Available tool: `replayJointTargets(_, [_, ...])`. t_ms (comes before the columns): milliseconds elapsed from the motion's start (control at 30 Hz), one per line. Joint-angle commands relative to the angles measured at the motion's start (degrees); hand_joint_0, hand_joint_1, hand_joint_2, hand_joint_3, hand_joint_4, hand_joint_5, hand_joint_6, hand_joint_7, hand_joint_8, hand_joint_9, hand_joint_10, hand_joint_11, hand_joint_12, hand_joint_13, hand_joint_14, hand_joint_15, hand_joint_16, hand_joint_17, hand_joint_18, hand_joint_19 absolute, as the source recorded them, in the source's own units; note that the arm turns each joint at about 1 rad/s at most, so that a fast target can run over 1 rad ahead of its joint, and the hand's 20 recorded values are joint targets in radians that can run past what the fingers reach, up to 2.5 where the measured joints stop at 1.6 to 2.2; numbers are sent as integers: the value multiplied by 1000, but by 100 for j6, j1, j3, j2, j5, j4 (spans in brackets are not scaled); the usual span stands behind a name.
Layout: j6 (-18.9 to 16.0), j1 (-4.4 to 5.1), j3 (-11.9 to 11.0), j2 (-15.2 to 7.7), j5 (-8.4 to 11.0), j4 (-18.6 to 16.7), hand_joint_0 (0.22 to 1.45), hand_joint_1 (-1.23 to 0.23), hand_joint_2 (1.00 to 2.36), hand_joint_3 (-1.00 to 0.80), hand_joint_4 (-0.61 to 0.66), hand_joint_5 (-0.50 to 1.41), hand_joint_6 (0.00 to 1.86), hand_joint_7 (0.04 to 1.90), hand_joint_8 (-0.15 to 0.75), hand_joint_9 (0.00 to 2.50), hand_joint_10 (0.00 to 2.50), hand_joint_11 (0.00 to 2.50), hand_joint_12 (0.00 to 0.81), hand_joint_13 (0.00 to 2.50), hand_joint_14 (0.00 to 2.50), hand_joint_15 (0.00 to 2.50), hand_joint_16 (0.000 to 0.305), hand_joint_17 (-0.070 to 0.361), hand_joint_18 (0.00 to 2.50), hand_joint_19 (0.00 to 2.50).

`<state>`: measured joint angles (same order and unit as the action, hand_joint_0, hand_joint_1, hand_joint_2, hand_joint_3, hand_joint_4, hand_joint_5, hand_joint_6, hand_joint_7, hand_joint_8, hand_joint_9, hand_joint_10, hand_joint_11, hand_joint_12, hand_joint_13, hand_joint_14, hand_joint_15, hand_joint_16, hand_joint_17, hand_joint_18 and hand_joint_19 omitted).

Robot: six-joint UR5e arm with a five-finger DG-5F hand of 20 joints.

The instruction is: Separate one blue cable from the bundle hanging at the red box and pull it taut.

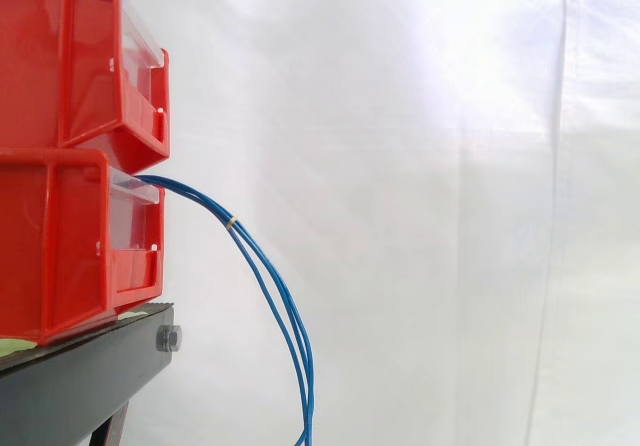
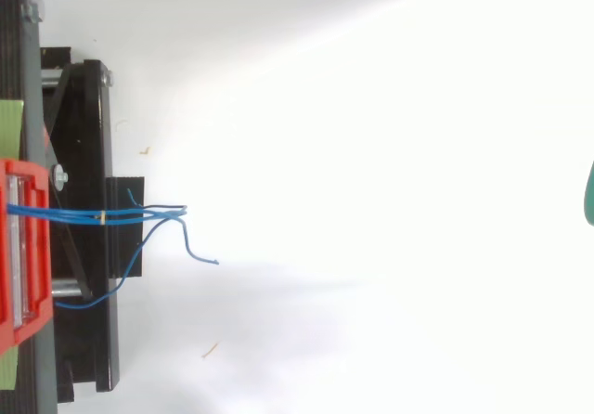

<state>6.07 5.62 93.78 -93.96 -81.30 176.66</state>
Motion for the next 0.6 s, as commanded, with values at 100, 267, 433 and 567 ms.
replayJointTargets(100, [0, 0, 0, 0, 0, 0, 540, -610, 1000, -500, 223, -209, 503, 940, 188, 465, 20, 889, 327, 410, 22, 907, 47, 106, 548, 836])
replayJointTargets(267, [0, 0, 0, 0, 0, 0, 542, -605, 1000, -500, 225, -208, 503, 941, 184, 460, 19, 859, 324, 402, 22, 884, 47, 106, 551, 836])
replayJointTargets(433, [0, 0, 0, 0, 0, 0, 545, -602, 1000, -500, 234, -207, 503, 935, 183, 456, 19, 845, 322, 400, 22, 875, 47, 105, 552, 834])
replayJointTargets(567, [0, 0, 0, 0, 0, 0, 546, -601, 1000, -500, 236, -205, 503, 938, 178, 454, 18, 837, 320, 398, 22, 874, 47, 105, 557, 835])
